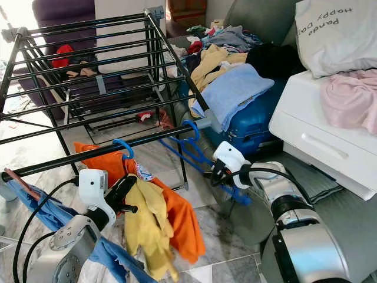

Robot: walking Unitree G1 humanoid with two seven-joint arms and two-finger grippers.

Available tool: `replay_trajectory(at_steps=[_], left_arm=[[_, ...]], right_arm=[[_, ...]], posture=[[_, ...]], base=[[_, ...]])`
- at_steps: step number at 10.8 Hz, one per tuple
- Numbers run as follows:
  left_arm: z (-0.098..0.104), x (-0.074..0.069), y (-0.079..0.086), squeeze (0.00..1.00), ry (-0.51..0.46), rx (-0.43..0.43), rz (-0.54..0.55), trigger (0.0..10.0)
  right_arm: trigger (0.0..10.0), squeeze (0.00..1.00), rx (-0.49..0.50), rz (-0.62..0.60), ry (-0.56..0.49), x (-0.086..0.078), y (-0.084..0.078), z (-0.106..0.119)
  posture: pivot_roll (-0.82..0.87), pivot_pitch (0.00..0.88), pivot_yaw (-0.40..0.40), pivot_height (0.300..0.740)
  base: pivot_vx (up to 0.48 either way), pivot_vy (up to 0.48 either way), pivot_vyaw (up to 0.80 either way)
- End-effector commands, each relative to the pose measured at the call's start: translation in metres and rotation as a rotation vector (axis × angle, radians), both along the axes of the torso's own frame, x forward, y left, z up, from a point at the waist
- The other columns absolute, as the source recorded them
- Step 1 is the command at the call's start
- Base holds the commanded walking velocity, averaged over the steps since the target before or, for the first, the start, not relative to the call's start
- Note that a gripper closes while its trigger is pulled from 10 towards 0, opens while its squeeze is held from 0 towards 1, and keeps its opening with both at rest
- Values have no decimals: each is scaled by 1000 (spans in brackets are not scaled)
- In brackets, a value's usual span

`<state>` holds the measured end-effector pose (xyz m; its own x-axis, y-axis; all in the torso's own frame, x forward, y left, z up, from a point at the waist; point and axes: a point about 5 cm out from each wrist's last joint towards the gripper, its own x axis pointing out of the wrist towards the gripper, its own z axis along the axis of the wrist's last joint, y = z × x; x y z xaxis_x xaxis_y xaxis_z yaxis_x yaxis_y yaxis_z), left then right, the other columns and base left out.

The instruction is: Hang hanger

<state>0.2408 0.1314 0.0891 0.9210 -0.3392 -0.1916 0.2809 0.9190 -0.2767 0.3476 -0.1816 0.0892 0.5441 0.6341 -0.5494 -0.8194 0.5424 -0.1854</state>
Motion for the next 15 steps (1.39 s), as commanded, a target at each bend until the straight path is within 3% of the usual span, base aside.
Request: replay_trajectory(at_steps=[1, 9, 10, 11, 15], left_arm=[[4, 3, 0, 0, -13, 21, 0, 10000], [2, 3, -3, 0, -2, 23, -7, 10000], [2, 3, -4, 0, -2, 22, -6, 10000], [2, 2, -4, 0, -1, 21, -8, 10000], [1, 4, -5, 0, 0, 22, -17, 10000]], right_arm=[[0, 0, -20, 19, 4, 3, 2, 4], [0, 0, -36, 16, -4, 3, 3, 2], [10000, 0, -35, 1, -9, 3, 3, 2], [10000, 1000, -25, -7, 4, 2, 3, 1], [10000, 1000, -28, -12, -25, 11, 1, 15]], posture=[[-53, 0, 32, 740], [-57, 3, 25, 740], [-57, 4, 24, 740], [-58, 5, 25, 740], [-60, 0, 24, 740]], base=[[0, 0, 0], [0, 0, 0], [0, 0, 0], [0, 0, 0], [0, 0, 0]])
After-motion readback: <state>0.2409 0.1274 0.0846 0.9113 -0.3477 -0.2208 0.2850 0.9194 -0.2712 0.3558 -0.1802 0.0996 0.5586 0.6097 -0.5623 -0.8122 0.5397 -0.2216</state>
